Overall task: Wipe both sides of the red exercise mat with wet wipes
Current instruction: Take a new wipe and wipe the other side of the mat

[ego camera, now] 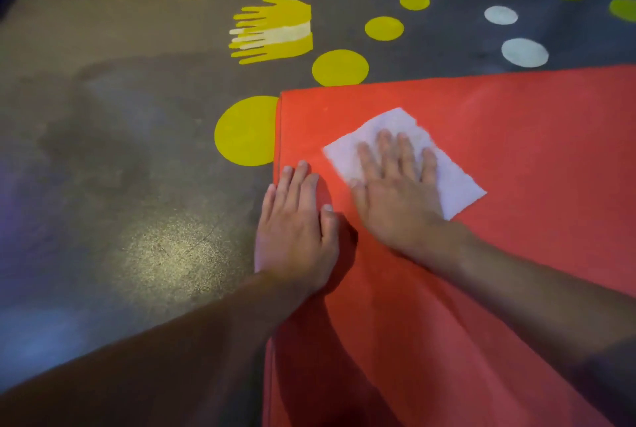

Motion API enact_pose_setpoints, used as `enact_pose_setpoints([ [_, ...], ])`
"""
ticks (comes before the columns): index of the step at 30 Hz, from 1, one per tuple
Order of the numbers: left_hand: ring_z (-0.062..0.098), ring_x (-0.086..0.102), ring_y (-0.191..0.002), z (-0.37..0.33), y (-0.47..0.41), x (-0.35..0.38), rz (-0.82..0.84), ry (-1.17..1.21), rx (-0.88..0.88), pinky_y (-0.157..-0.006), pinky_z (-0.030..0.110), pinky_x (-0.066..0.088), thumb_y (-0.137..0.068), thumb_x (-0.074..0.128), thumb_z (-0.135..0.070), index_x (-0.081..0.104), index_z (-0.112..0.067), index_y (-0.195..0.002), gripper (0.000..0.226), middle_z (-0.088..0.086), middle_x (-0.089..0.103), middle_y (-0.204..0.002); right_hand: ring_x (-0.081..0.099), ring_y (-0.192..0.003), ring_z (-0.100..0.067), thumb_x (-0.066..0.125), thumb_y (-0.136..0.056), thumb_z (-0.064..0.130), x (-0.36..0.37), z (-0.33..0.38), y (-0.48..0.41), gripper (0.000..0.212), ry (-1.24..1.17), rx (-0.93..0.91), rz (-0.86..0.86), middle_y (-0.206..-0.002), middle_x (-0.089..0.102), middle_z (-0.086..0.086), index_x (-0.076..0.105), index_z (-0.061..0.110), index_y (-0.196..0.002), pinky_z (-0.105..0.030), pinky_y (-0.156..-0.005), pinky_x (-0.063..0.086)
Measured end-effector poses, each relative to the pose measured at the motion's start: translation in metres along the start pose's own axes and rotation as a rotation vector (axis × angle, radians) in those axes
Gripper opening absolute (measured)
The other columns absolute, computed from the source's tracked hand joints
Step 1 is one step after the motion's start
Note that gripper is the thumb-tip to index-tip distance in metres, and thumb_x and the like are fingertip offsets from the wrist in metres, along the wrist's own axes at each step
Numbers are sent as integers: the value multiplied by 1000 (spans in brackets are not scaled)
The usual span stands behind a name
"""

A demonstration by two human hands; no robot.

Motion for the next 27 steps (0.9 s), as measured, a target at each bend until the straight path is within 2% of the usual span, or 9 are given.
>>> enact_pose_setpoints([
  [3,18,18,-150,0,0,0,8,-6,-9,-121,43,18,-92,21,-37,40,-11,-147,63,3,31,-159,26,-148,-29,16,-97,45,-1,18,10,60,1,-305,-24,-161,27,-6,31,29,-153,-56,-116,18],
  [8,17,16,-151,1,-2,3,27,-25,1,-121,43,18,-92,22,-37,42,-11,-146,63,2,28,-160,-7,-152,-25,17,-102,45,-3,-30,-55,60,-60,156,39,-166,-5,-3,5,29,-158,-52,-121,-5],
  [12,17,18,-150,1,-1,2,17,-20,-4,-121,43,20,-92,25,-36,45,-10,-144,62,3,30,-159,0,-153,-23,9,-97,52,-3,10,-38,62,-30,-238,-6,-166,3,-1,10,35,-157,-50,-121,-1],
  [13,17,19,-150,1,-1,2,12,-15,-3,-120,44,21,-92,26,-36,46,-10,-144,62,3,32,-159,3,-153,-22,9,-97,52,-6,0,-50,62,-38,-251,-4,-166,5,0,12,37,-156,-49,-121,0],
  [17,18,19,-150,1,-1,1,10,-1,-6,-119,45,22,-91,26,-35,47,-10,-143,61,3,32,-159,-7,-152,-25,16,-102,47,-6,-29,-98,58,-79,128,53,-166,-5,-1,6,33,-157,-53,-120,-6],
  [21,17,19,-150,1,-1,1,13,-8,-9,-119,45,23,-91,27,-35,46,-11,-143,61,2,31,-159,-3,-152,-22,18,-102,51,-5,11,-95,56,-68,-190,11,-166,0,3,10,38,-156,-53,-120,-3],
  [22,17,19,-150,2,-1,1,13,-11,-10,-119,45,22,-90,28,-35,47,-12,-143,61,2,32,-159,1,-152,-21,18,-102,50,-8,3,-107,55,-65,-181,3,-166,5,2,13,39,-156,-52,-121,0],
  [25,16,16,-151,1,-1,1,24,-8,-7,-120,43,18,-90,26,-36,45,-13,-144,62,1,29,-160,5,-151,-24,17,-102,47,-15,-29,-140,55,-103,162,-1,-164,15,-3,18,34,-155,-54,-120,2],
  [27,15,14,-151,2,-1,2,25,-3,-7,-121,42,16,-91,25,-36,44,-13,-144,61,1,28,-160,-2,-152,-24,15,-102,47,-10,9,-137,55,-110,66,51,-166,6,1,12,35,-156,-56,-119,-3],
])
Point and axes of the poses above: each hand's wrist, its own y-axis away from the middle knuckle, its own x-axis out of the palm, z = x × y, the point moved 6 cm from there along -y, towards the middle knuckle
